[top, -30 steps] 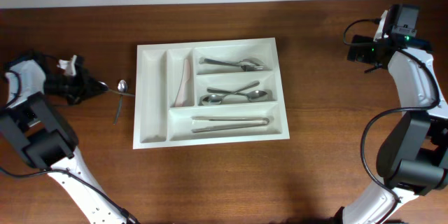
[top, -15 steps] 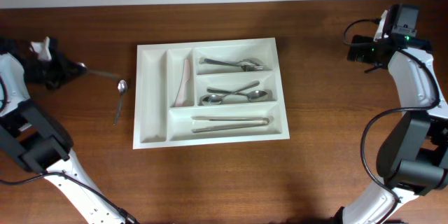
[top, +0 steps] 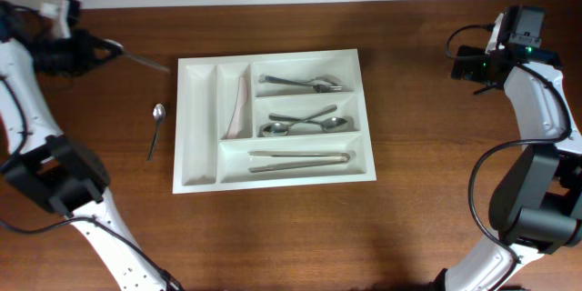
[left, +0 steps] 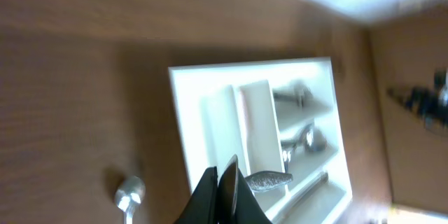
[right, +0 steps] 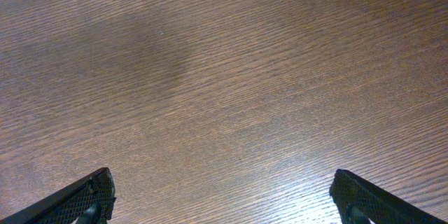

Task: Pack container
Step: 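Carry the spoon right and drop it into the tray's left compartment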

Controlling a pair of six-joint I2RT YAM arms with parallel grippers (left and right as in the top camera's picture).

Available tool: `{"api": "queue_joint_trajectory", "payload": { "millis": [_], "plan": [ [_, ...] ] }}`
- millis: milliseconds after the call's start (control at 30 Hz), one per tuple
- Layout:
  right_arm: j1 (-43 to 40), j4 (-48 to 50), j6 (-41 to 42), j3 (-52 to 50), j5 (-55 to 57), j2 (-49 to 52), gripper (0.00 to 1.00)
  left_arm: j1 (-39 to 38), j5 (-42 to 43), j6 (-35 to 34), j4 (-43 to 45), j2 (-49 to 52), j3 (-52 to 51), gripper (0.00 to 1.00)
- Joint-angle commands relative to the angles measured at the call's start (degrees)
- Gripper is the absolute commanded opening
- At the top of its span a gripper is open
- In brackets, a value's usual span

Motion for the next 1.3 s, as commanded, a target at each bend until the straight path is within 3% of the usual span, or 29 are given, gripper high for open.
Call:
{"api": "queue_joint_trajectory", "payload": {
  "millis": [0, 133, 400, 1000, 1033, 1067, 1100, 1167, 1267],
  "plan": [
    [0.04, -0.04, 0.0, 0.94, 0.87, 0.17, 0.99, -2.47, -6.1, 15.08, -4.5, 0.81, 0.96, 0.02],
    [0.02, -0.04, 0.0, 0.94, 0.87, 0.17, 0.99, -5.77, -16.57, 18.29, -6.4, 0.81, 0.94, 0.02],
    [0.02, -0.04, 0.02, 0.94, 0.87, 0.17, 0.99, -11.58, -25.46, 25.24, -5.97, 0.83, 0.9, 0.02],
    [0.02, -0.04, 0.0, 0.94, 0.87, 0.17, 0.99, -20.61, -30.27, 27.54, 4.37, 1.25, -10.47, 0.02],
    [0.04, -0.04, 0.02, 0.94, 0.87, 0.17, 0.99, -20.98, -30.27, 27.54, 4.52, 1.25, -10.95, 0.09],
    [0.02, -0.04, 0.0, 0.94, 0.87, 0.17, 0.99, -21.27, -30.27, 27.54, 4.63, 1.25, -11.15, 0.29],
    [0.02, -0.04, 0.02, 0.94, 0.87, 0.17, 0.99, -21.55, -30.27, 27.54, 4.63, 1.25, -11.17, 0.41],
    [0.02, -0.04, 0.02, 0.94, 0.87, 0.17, 0.99, -21.75, -30.27, 27.54, 4.7, 1.25, -11.15, 0.5],
    [0.04, -0.04, 0.02, 0.94, 0.87, 0.17, 0.99, -21.7, -30.47, 27.52, 5.01, 1.2, -11.04, 0.51]
  ]
}}
